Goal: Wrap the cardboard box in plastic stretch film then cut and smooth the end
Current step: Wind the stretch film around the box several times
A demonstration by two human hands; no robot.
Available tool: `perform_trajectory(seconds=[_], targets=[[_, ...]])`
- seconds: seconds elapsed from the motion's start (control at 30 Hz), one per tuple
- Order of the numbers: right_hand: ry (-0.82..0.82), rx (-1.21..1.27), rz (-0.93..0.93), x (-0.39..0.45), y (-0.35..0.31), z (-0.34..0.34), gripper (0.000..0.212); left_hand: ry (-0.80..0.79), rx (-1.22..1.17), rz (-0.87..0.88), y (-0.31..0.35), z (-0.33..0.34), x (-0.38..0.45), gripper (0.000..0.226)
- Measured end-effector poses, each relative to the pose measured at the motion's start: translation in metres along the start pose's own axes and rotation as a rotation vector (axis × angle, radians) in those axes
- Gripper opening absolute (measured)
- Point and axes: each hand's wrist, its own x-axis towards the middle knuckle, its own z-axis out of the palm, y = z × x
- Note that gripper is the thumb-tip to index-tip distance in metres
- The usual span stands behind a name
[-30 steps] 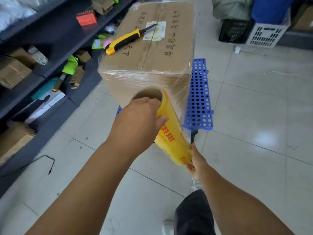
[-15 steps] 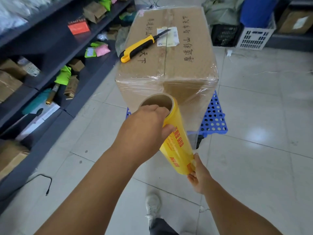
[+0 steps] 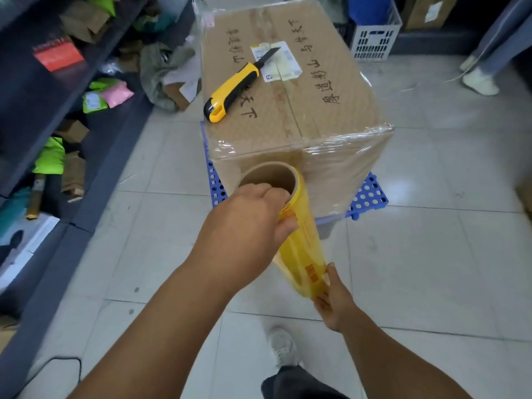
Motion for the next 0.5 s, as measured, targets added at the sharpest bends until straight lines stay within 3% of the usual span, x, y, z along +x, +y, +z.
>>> perform_trajectory(seconds=[0.5], targets=[[0.108,0.253,-0.084,-0.039,0.068,0.041,0.078,-0.022,-0.017,0.309,-0.064,-0.028,-0.009,0.027]])
